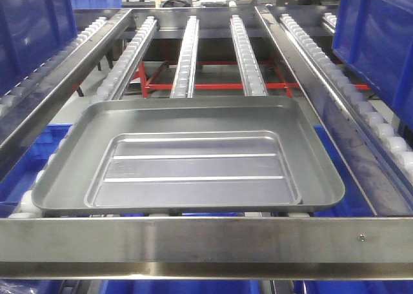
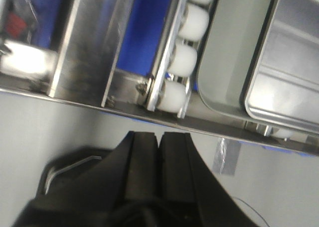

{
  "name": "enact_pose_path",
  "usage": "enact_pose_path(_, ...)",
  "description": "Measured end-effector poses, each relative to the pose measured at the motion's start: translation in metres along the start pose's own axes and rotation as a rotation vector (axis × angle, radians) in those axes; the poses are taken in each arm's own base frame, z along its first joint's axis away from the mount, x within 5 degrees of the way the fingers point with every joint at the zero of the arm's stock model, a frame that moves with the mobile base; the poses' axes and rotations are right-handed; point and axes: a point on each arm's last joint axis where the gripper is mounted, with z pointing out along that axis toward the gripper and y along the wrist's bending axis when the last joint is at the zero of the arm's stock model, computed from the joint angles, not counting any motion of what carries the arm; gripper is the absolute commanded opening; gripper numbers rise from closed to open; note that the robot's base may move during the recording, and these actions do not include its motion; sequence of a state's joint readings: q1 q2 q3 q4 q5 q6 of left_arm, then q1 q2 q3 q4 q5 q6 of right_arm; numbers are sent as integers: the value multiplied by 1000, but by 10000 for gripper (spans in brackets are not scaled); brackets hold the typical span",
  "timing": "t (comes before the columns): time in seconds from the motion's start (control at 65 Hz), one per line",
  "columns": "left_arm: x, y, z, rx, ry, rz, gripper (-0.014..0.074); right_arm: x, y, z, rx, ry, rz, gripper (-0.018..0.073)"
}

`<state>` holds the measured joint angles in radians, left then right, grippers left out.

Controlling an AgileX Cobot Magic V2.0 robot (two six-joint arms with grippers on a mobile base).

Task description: Grab silver tray and place in blue box

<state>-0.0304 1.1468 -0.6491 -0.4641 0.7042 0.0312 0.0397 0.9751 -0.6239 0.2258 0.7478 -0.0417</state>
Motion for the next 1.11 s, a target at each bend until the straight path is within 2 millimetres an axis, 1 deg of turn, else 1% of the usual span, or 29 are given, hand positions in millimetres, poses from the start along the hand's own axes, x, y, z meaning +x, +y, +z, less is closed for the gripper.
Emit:
enact_pose_path(0.092,0,-13,5,27,30,55,-94,-6,6,2,-24,11,-8,52)
enact_pose_path(0.185,5,-40,6,63,52,157,-94,-12,19,6,-59,24,-17,52)
enact_pose_path(0.246,8,-57,9,45,60,191,-94,-18,30,11,-81,32,-17,52)
enact_pose_path(0.323,10,-73,13,-26,50,201,-94,-22,45,22,-77,60,-14,52)
enact_pose_path(0.4,8,-85,19,-101,28,219,-94,-28,55,35,-19,86,0,52)
enact_pose_path(0.461,6,-97,26,-123,25,217,-94,-32,63,45,23,96,-10,52)
enact_pose_path(0.538,0,-110,37,-139,31,224,-94,-42,76,61,70,103,-29,52)
enact_pose_path(0.707,-15,-128,70,-186,65,233,-94,-61,103,92,85,130,-59,52)
enact_pose_path(0.861,-26,-140,90,-192,68,237,-94,-78,116,113,89,151,-87,52)
enact_pose_path(0.969,-30,-144,100,-183,66,269,-93,-83,123,125,62,173,-88,52)
enact_pose_path(1.107,-28,-143,111,-181,100,264,-93,-82,126,134,45,185,-86,52)
